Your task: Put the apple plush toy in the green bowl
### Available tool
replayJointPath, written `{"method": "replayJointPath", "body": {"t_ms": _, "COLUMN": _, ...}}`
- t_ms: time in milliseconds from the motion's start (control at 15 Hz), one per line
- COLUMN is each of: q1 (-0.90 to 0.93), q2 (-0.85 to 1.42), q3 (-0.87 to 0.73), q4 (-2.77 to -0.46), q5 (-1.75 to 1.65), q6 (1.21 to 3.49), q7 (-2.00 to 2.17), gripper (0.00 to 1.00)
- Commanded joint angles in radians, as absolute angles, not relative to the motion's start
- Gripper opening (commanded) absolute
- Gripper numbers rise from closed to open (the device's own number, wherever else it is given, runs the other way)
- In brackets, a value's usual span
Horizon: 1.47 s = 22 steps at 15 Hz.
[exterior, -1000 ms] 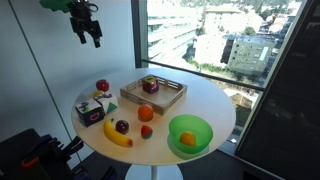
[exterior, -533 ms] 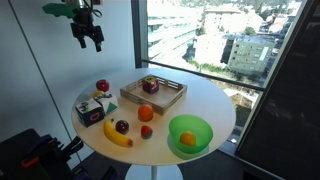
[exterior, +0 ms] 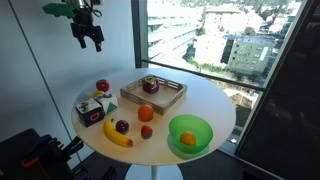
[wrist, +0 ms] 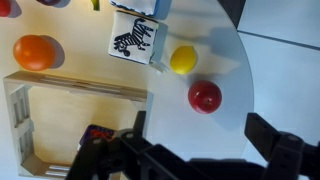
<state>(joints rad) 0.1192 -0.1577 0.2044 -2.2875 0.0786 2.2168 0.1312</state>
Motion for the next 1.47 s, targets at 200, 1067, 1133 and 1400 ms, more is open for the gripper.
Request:
{"method": "replayJointPath", "body": {"t_ms": 200, "q1": 0.136, "q2": -0.096, "q3": 0.196, "q4": -2.256, "q5": 0.068, "q6": 2.213, "q7": 0.137, "gripper": 1.00}}
{"method": "replayJointPath", "body": {"t_ms": 1067, "q1": 0.199, "q2": 0.107, "q3": 0.205, "q4": -2.157, "q5": -0.063, "q6": 2.224, "q7": 0.138, "gripper": 1.00}}
{"method": "replayJointPath", "body": {"t_ms": 1133, "q1": 0.204, "q2": 0.120, "q3": 0.205, "q4": -2.152, "q5": -0.064, "q6": 2.232, "q7": 0.137, "gripper": 1.00}}
{"method": "replayJointPath", "body": {"t_ms": 1400, "q1": 0.218, "q2": 0.170, "q3": 0.200, "q4": -2.140, "q5": -0.073, "q6": 2.267, "q7": 0.144, "gripper": 1.00}}
